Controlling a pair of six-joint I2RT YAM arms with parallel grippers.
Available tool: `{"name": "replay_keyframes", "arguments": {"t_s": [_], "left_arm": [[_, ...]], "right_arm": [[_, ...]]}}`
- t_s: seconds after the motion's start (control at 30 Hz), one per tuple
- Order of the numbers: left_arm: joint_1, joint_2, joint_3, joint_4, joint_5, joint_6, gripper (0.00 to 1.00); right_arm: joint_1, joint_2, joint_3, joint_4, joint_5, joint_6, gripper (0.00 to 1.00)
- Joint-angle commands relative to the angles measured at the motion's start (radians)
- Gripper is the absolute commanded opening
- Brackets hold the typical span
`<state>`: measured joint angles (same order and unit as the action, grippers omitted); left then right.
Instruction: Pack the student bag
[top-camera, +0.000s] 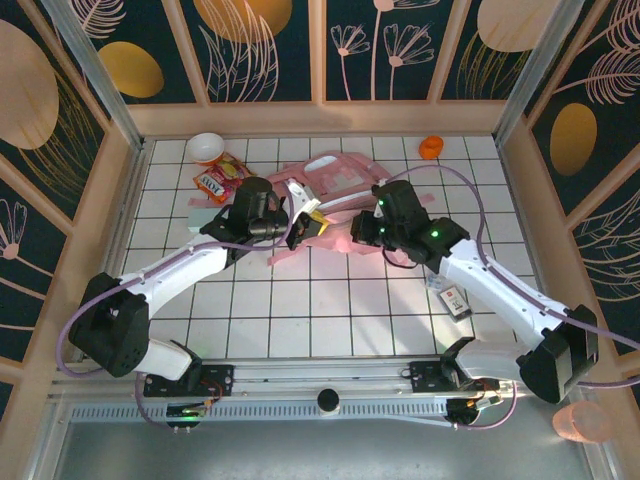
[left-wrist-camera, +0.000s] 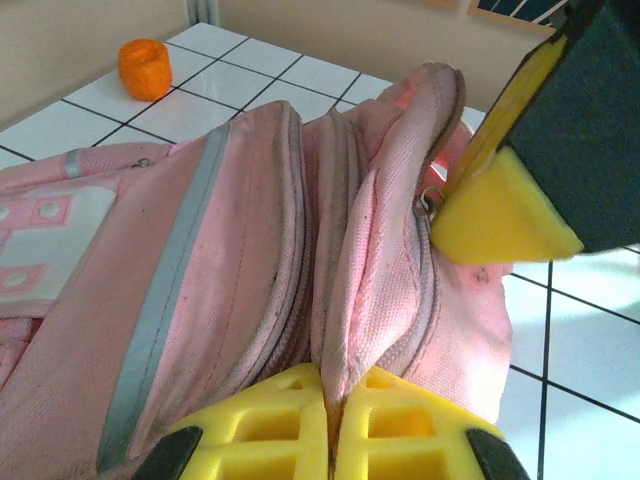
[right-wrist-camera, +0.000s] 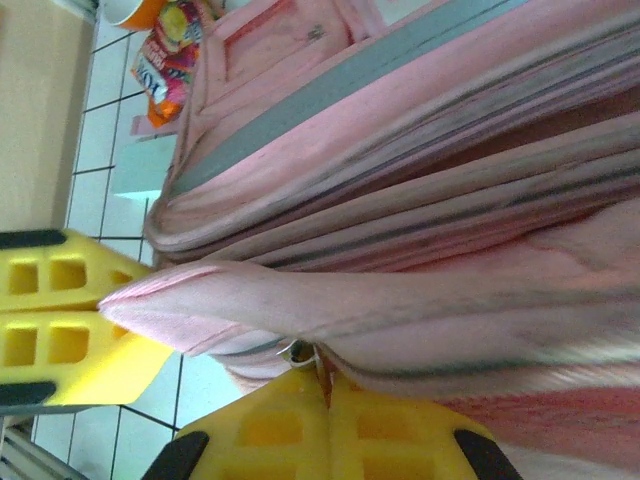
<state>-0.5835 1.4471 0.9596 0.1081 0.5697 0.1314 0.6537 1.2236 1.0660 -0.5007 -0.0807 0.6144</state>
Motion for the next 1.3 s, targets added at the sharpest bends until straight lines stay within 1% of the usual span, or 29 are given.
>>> {"name": "replay_keyframes", "arguments": {"t_s": [0.0, 0.1, 0.17, 0.2, 0.27, 0.3, 0.37, 0.43, 0.47, 0.57, 0.63, 0.7, 0.8, 0.9, 1.1, 1.13, 1.17, 1.23, 1.27], "left_arm": [[0.022, -0.060, 0.021, 0.015, -0.065, 0.016, 0.00], [0.022, -0.068, 0.019, 0.006, -0.087, 0.023, 0.00], [0.021, -0.073, 0.019, -0.002, -0.086, 0.035, 0.00], [0.022, -0.073, 0.019, -0.009, -0.075, 0.044, 0.00], [0.021, -0.066, 0.019, -0.044, -0.011, 0.091, 0.01], [0.021, -0.062, 0.025, -0.063, 0.022, 0.110, 0.09], [0.021, -0.052, 0.044, -0.107, 0.089, 0.149, 0.33], [0.014, -0.047, 0.049, -0.136, 0.133, 0.190, 0.47], [0.004, -0.045, 0.046, -0.152, 0.132, 0.221, 0.52], [-0.044, -0.038, 0.035, -0.214, 0.080, 0.321, 0.61], [-0.077, -0.021, 0.028, -0.242, 0.048, 0.361, 0.64], [-0.097, 0.002, 0.019, -0.237, 0.035, 0.373, 0.66], [-0.122, 0.041, -0.019, -0.198, 0.006, 0.365, 0.66], [-0.139, 0.087, -0.020, -0.168, -0.004, 0.357, 0.62], [-0.154, 0.172, -0.035, -0.099, -0.087, 0.336, 0.57], [-0.155, 0.178, -0.036, -0.089, -0.091, 0.335, 0.52], [-0.156, 0.182, -0.038, -0.081, -0.088, 0.335, 0.45], [-0.155, 0.181, -0.038, -0.077, -0.070, 0.333, 0.21], [-0.156, 0.177, -0.037, -0.077, -0.059, 0.331, 0.11]], "right_arm": [[-0.080, -0.017, 0.027, -0.185, 0.103, -0.082, 0.00], [-0.088, -0.015, 0.029, -0.203, 0.040, -0.131, 0.00], [-0.088, -0.014, 0.024, -0.186, -0.031, -0.157, 0.00], [-0.088, -0.016, 0.018, -0.172, -0.068, -0.163, 0.00], [-0.086, -0.015, 0.000, -0.132, -0.157, -0.163, 0.00], [-0.084, -0.016, -0.008, -0.112, -0.194, -0.162, 0.00], [-0.080, -0.015, -0.030, -0.073, -0.275, -0.150, 0.00], [-0.074, -0.009, -0.051, -0.050, -0.330, -0.142, 0.00], [-0.070, -0.005, -0.062, -0.044, -0.351, -0.140, 0.00], [-0.067, 0.016, -0.086, -0.057, -0.401, -0.147, 0.00], [-0.068, 0.033, -0.094, -0.074, -0.431, -0.154, 0.00], [-0.068, 0.051, -0.099, -0.090, -0.458, -0.162, 0.00], [-0.068, 0.086, -0.097, -0.122, -0.483, -0.180, 0.00], [-0.069, 0.116, -0.088, -0.148, -0.485, -0.195, 0.00], [-0.074, 0.150, -0.071, -0.154, -0.499, -0.206, 0.00], [-0.076, 0.153, -0.071, -0.155, -0.497, -0.208, 0.00], [-0.078, 0.154, -0.072, -0.158, -0.491, -0.207, 0.00], [-0.081, 0.157, -0.073, -0.169, -0.450, -0.206, 0.00], [-0.081, 0.159, -0.071, -0.179, -0.413, -0.204, 0.00]]}}
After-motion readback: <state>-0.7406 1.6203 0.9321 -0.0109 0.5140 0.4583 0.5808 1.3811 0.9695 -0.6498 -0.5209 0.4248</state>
